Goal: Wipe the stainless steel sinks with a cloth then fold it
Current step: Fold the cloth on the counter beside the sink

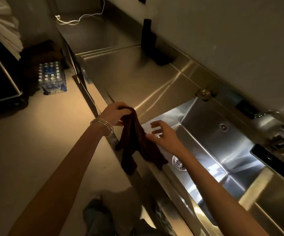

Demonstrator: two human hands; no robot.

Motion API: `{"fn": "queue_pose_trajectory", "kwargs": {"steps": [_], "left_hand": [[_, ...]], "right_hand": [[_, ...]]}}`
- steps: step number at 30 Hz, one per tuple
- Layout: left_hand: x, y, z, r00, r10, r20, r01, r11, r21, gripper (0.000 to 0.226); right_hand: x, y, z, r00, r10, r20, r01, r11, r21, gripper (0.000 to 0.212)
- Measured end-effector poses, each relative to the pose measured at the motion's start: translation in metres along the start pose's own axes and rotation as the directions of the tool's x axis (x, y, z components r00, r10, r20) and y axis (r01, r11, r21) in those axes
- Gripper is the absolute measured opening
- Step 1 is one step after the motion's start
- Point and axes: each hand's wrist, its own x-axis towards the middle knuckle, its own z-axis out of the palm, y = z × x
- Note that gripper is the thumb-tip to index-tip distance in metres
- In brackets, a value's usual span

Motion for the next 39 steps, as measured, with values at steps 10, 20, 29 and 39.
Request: {"fn": "queue_pose_trajectory", "kwargs": {"steps": [10, 20, 29, 39], "left_hand": [[0.120, 0.005, -0.113, 0.980, -0.117, 0.160, 0.120, 0.993, -0.008, 0.009], [0.218, 0.015, -0.152, 0.957, -0.113, 0.268, 0.070, 0.984, 0.165, 0.007], [0.319, 0.027, -0.133, 0.965, -0.128, 0.230, 0.077, 0.973, 0.216, 0.005], [0.463, 0.011, -0.098, 0.984, -0.132, 0.122, 0.070, 0.906, 0.417, 0.026]], "right_hand": [[0.074, -0.015, 0.072, 0.991, 0.115, -0.068, -0.134, 0.872, -0.470, 0.034], [0.135, -0.024, 0.040, 0.871, 0.407, -0.275, -0.468, 0.858, -0.213, 0.014], [0.222, 0.015, -0.002, 0.812, 0.502, -0.297, -0.559, 0.816, -0.148, 0.017], [0.331, 0.066, -0.080, 0.743, 0.577, -0.339, -0.633, 0.770, -0.077, 0.012]]}}
